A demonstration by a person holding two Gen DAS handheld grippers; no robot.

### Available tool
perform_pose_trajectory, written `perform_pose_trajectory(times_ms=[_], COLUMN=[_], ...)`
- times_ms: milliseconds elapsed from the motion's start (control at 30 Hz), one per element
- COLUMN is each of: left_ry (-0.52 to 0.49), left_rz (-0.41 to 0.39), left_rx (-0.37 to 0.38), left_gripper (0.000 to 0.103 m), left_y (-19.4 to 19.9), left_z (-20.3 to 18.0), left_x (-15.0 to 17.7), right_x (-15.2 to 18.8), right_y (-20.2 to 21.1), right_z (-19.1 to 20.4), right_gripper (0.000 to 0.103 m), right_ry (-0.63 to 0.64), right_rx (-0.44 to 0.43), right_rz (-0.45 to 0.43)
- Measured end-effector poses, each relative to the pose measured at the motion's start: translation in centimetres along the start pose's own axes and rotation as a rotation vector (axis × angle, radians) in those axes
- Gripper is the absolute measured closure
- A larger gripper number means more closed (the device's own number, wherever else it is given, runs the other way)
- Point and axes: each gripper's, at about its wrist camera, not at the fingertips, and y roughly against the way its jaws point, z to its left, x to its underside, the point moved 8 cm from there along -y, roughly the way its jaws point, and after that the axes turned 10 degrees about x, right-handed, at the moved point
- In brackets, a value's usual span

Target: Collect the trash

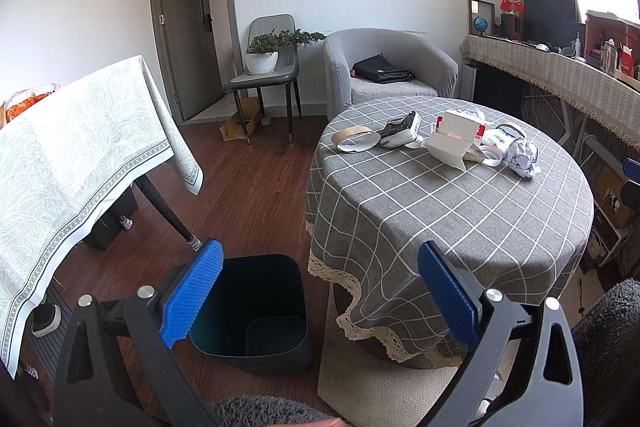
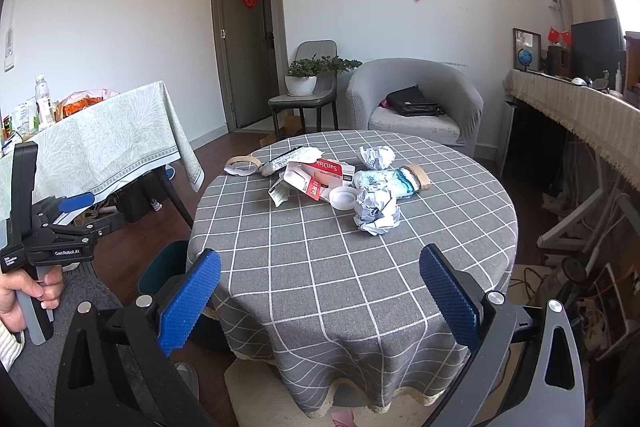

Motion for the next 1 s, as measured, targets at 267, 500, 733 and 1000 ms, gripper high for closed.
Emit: perform_pose_trajectory(times_ms=[267, 500, 733, 1000], left_ry=[-0.002, -0.002, -0.001, -0.002], left_rz=[0.0, 0.001, 0.001, 0.001], left_rx=[0.0, 0.0, 0.0, -0.001], left_gripper=[0.003, 0.003, 0.003, 0.003], left_y=[-0.21, 0.05, 0.03, -0.25], left_z=[-0.17, 0.01, -0.05, -0.18], left_x=[-0.02, 0.08, 0.08, 0.0], right_x=[0.01, 0.0, 0.0, 0.0], right_y=[0.01, 0.01, 0.02, 0.02], right_z=[-0.02, -0.02, -0.03, -0.03], right_gripper=[0.003, 0.003, 0.003, 0.003], right_ry=[0.0, 0.001, 0.0, -0.001], right_rx=[0.0, 0.0, -0.001, -0.001], right_rz=[0.0, -0.001, -0.001, -0.001])
